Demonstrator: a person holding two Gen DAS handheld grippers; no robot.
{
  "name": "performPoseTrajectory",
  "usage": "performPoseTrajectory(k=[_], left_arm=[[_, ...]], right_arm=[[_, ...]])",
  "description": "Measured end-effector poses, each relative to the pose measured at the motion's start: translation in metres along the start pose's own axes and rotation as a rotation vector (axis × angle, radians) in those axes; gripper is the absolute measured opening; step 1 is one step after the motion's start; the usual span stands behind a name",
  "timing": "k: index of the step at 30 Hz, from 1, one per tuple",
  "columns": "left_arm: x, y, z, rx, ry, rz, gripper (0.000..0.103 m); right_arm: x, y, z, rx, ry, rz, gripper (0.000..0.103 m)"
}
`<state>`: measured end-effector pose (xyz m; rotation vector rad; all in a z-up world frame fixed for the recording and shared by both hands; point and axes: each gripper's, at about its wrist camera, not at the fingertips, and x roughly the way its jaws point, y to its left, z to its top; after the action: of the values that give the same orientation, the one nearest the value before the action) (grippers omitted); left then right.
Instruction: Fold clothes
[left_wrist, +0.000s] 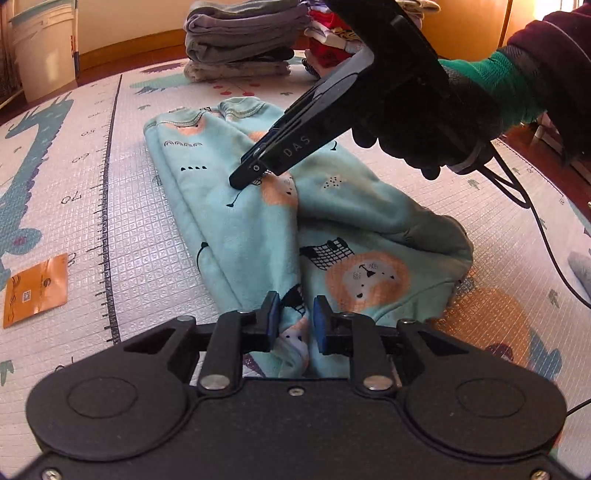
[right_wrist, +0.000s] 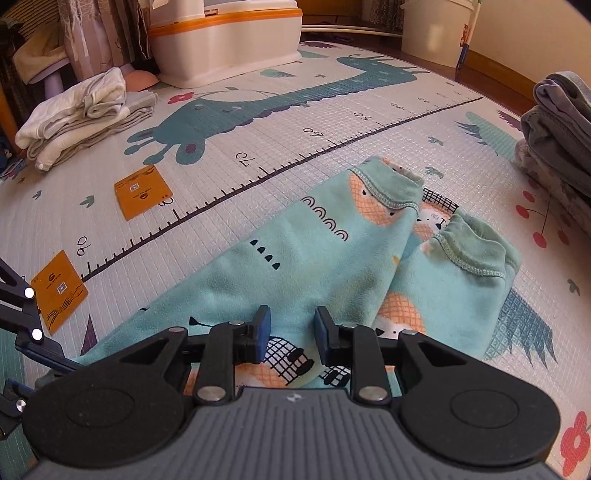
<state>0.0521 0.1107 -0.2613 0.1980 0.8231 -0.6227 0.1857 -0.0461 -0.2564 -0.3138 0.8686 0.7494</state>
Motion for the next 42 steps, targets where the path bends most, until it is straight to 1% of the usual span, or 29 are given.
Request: performPoseTrajectory(k=[1, 3, 4, 5, 6, 7, 8, 9, 10, 13, 15, 16, 18, 19, 21, 23, 24, 25, 28, 31, 34, 36, 38, 40, 42], left_arm=[[-0.007, -0.001, 0.005, 0.005, 0.001, -0.004, 0.018], [-0.021, -0.005, 0.014, 0.029, -0.030, -0.027, 0.018], [-0.017, -0.006, 0.012, 0.035, -0.007, -0.031, 0.018], [-0.008, -0.007, 0.005, 0.042, 0.034, -0.029, 0.018], [-0.001, -0.008, -0.003, 0.056, 0.046, -0.031, 0.018], [0.002, -0.009, -0.010, 0.072, 0.024, -0.040, 0.018], [0.002, -0.008, -0.010, 0.057, 0.033, -0.049, 0.018], [0.000, -0.005, -0.005, 0.021, 0.052, -0.066, 0.018], [-0.002, -0.003, -0.001, 0.000, 0.049, -0.072, 0.018], [-0.012, -0.002, 0.003, -0.019, -0.016, -0.041, 0.018], [0.000, 0.004, -0.004, -0.067, 0.026, -0.042, 0.018], [0.002, 0.002, -0.006, -0.044, 0.028, -0.041, 0.023], [-0.001, 0.000, 0.004, -0.010, 0.051, -0.045, 0.025], [-0.005, 0.000, 0.008, -0.002, 0.044, -0.045, 0.025], [-0.017, 0.000, 0.012, 0.019, 0.006, -0.037, 0.025], [-0.027, -0.001, 0.011, 0.062, -0.016, -0.020, 0.032], [-0.032, -0.002, 0.009, 0.086, -0.025, -0.012, 0.039], [-0.036, -0.003, 0.007, 0.113, -0.030, -0.010, 0.043], [-0.048, -0.010, 0.003, 0.207, -0.051, -0.005, 0.043], [-0.051, -0.028, -0.003, 0.368, -0.065, 0.001, 0.045], [-0.047, -0.048, -0.017, 0.550, -0.044, 0.007, 0.046], [-0.045, -0.057, -0.031, 0.655, -0.020, 0.017, 0.046], [-0.042, -0.061, -0.040, 0.705, 0.000, 0.024, 0.046], [-0.041, -0.062, -0.046, 0.727, 0.010, 0.037, 0.046], [-0.039, -0.063, -0.049, 0.731, 0.019, 0.046, 0.046]], right_arm=[[0.000, 0.000, -0.001, 0.001, -0.006, -0.001, 0.028], [-0.001, 0.000, -0.002, 0.017, -0.012, -0.006, 0.028], [-0.001, 0.000, -0.001, 0.020, -0.008, -0.011, 0.028], [0.000, 0.001, 0.000, 0.013, -0.004, -0.014, 0.028], [0.001, 0.002, 0.000, 0.007, -0.001, -0.014, 0.028], [0.001, 0.002, 0.000, -0.001, -0.001, -0.012, 0.028], [0.001, 0.002, 0.000, -0.009, -0.002, -0.010, 0.028], [0.000, 0.001, -0.001, -0.015, -0.007, -0.008, 0.028], [0.000, 0.001, -0.002, -0.014, -0.011, -0.007, 0.028], [0.001, 0.002, -0.002, -0.008, -0.010, -0.014, 0.028], [0.001, 0.004, -0.002, -0.020, -0.013, -0.021, 0.028], [0.001, 0.004, -0.003, -0.019, -0.015, -0.020, 0.028], [0.001, 0.004, -0.003, -0.022, -0.016, -0.022, 0.028], [0.001, 0.005, -0.002, -0.029, -0.013, -0.027, 0.028], [0.001, 0.006, 0.001, -0.030, 0.002, -0.032, 0.028], [-0.001, 0.006, 0.006, -0.031, 0.024, -0.038, 0.029], [-0.003, 0.006, 0.008, -0.029, 0.031, -0.043, 0.031], [-0.010, 0.006, 0.009, -0.022, 0.016, -0.051, 0.032], [-0.043, 0.009, -0.005, -0.024, -0.043, -0.096, 0.032], [-0.076, 0.024, -0.029, -0.088, -0.067, -0.147, 0.033], [-0.105, 0.055, -0.058, -0.218, -0.059, -0.170, 0.033], [-0.122, 0.081, -0.083, -0.327, -0.032, -0.165, 0.033], [-0.128, 0.104, -0.106, -0.441, 0.008, -0.140, 0.033], [-0.130, 0.130, -0.129, -0.571, 0.061, -0.117, 0.033], [-0.119, 0.146, -0.142, -0.674, 0.107, -0.147, 0.037]])
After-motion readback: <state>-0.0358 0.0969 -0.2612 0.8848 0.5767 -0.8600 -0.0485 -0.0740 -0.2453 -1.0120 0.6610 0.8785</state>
